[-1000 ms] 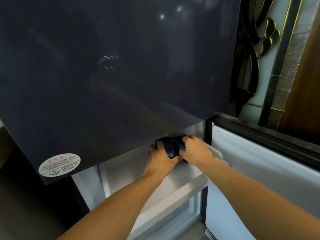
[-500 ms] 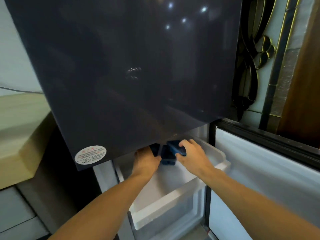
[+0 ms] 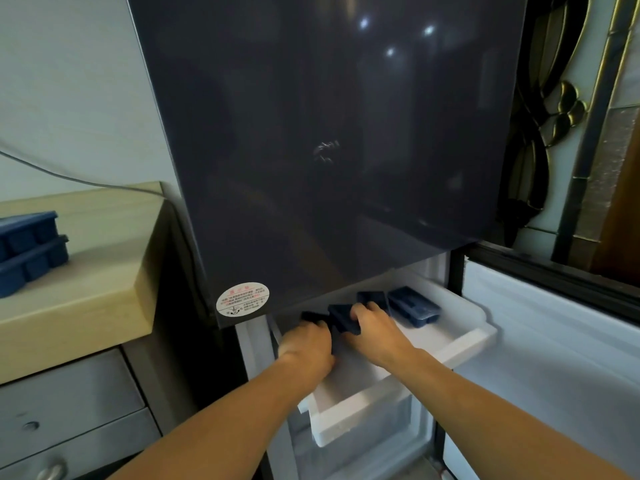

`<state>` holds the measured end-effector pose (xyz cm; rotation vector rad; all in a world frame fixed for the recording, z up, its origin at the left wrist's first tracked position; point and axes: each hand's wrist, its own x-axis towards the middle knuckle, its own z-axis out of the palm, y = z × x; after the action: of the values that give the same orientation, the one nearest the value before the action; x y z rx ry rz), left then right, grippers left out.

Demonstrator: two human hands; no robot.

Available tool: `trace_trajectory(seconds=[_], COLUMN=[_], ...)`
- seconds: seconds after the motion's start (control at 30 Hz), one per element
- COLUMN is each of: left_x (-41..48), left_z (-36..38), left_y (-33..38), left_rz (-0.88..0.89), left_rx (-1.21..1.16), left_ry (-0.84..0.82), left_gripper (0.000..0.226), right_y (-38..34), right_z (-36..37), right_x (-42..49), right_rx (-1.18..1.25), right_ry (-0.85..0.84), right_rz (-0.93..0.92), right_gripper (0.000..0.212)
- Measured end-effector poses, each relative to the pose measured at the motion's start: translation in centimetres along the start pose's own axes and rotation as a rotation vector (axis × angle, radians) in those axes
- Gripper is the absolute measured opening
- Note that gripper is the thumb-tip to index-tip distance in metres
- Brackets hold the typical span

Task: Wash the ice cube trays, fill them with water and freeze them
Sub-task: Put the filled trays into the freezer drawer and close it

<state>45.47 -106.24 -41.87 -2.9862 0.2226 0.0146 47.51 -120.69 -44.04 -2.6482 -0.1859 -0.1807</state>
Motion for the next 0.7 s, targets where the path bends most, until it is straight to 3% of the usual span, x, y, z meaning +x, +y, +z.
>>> trace_trajectory(seconds=[0.1, 0.3, 0.43, 0.63, 0.7], left_x=[0.2, 1.3, 2.0, 2.3, 2.8], left_z=[-0.1, 0.4, 0.6, 0.3, 0.2], left_y=[-0.3, 0.1, 0.7, 2.5, 2.9], left_rz=[0.073, 0.112, 0.074, 0.145, 0.122], left_rx=[0.060, 0.164, 0.175, -0.089, -0.082], left_ry=[-0.015, 0.003, 0.043, -0.096, -0.111], left_gripper=[0.049, 0.028, 0.042, 0.068, 0.064], right_y=[0.4, 2.6, 6.3, 9.7, 9.8], right_z=[0.2, -1.0, -3.2, -3.8, -3.3], right_x=[0.4, 0.8, 1.1, 2.6, 3.3], right_rx=[-0.199, -0.151, -0.228, -0.337, -0.329], right_ry=[-0.097, -0.130, -0.062, -0.176, -0.188], right_rz=[-0.011, -0.039, 0.068, 0.161, 0.143], right_gripper=[0.052, 0.050, 0.060, 0.071, 0.070])
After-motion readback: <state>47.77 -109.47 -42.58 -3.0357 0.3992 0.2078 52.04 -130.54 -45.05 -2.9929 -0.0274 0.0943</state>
